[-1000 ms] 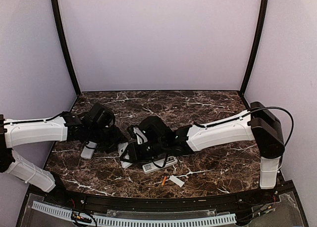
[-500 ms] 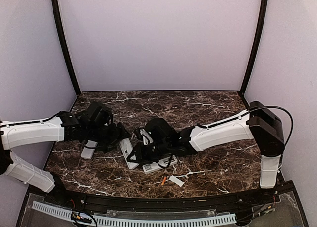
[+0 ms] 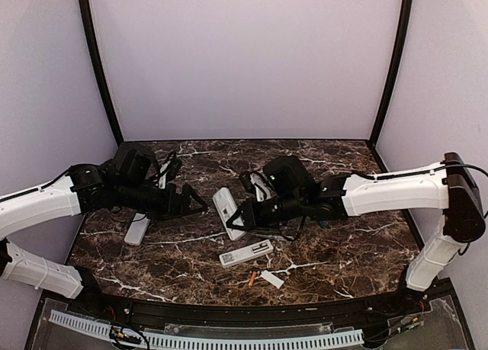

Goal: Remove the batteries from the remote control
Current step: Pass from the left arm to the right, then pass from the right arm to the left

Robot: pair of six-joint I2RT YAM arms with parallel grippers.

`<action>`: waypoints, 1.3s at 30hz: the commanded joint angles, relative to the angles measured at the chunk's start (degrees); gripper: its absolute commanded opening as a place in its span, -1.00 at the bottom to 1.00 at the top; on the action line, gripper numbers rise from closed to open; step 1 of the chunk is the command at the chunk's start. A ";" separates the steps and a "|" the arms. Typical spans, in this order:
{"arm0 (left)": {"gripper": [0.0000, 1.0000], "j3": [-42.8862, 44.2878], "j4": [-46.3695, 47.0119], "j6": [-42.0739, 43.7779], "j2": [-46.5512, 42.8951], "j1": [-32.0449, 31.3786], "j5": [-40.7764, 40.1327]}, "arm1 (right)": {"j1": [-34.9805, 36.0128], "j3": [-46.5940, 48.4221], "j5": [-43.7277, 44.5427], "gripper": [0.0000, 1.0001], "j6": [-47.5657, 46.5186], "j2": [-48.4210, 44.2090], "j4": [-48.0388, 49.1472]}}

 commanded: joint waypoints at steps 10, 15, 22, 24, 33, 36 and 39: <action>0.89 1.93 6.42 14.92 -2.19 -0.33 31.89 | -1.06 0.50 -24.47 -1.00 -15.93 -10.94 -8.74; 0.88 1.53 10.44 13.01 -1.73 -0.65 38.13 | -1.03 2.40 -29.46 -1.00 -17.28 -10.23 -10.51; 0.71 1.21 9.11 13.79 -0.19 -0.70 39.40 | -0.56 5.08 -34.70 -1.00 -18.00 -8.52 -11.08; 0.66 1.07 9.38 13.53 0.07 -0.74 39.86 | -0.35 5.52 -35.72 -1.00 -17.99 -7.88 -11.19; 0.09 -0.25 13.49 10.87 0.30 -1.18 42.33 | 0.03 6.25 -37.47 -1.00 -18.04 -5.60 -11.44; 0.01 -0.50 13.49 10.82 0.50 -1.26 43.03 | 0.04 6.35 -37.43 -1.00 -17.99 -5.49 -11.31; 0.02 -0.99 13.28 10.99 0.67 -1.37 43.53 | 0.05 6.43 -37.59 -1.00 -18.00 -5.36 -11.24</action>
